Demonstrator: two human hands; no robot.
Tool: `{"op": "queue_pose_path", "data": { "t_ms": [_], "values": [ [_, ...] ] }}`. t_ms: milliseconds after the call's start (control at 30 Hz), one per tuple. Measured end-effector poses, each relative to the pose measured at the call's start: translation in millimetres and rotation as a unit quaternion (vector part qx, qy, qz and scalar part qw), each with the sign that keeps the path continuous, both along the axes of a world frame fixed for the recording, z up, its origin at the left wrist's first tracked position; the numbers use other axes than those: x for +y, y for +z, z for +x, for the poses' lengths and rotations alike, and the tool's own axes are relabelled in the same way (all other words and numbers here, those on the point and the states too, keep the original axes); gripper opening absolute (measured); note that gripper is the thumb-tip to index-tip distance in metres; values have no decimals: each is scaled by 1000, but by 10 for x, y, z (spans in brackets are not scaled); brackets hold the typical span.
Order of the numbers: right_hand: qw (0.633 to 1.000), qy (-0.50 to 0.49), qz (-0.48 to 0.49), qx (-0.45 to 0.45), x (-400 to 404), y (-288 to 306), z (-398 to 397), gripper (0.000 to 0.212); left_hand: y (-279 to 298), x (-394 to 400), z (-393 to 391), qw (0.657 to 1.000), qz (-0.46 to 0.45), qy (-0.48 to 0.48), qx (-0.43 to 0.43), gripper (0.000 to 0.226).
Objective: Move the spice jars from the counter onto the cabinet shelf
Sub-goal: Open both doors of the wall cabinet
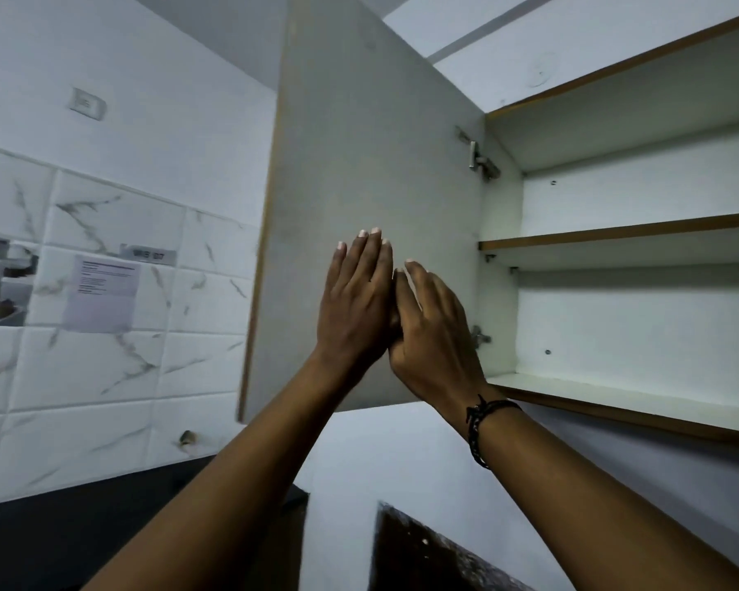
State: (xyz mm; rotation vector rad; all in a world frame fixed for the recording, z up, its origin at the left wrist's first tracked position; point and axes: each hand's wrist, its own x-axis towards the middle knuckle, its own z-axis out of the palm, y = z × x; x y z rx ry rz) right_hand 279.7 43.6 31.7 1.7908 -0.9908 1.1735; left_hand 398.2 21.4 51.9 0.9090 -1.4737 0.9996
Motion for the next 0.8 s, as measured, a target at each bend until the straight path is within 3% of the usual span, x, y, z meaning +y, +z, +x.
{"op": "queue_pose_path", "data": {
  "t_ms": [100, 300, 533, 800],
  "values": [
    [995, -99, -16, -1, 62, -30, -634, 61, -26, -82, -651, 995, 39, -93, -24, 55],
    [962, -272, 8, -12, 342, -161, -2024, 57, -152, -87, -2191, 955, 50, -288, -53, 45],
    [915, -399, 25, -47, 761, -227, -3186, 53, -217, 84, -3578, 907, 99, -400, -87, 48],
    [876, -461, 93, -106, 1012, -310, -3982, 56, -280, 211, -4599, 802, 226, -547, -76, 64]
  ]
}}
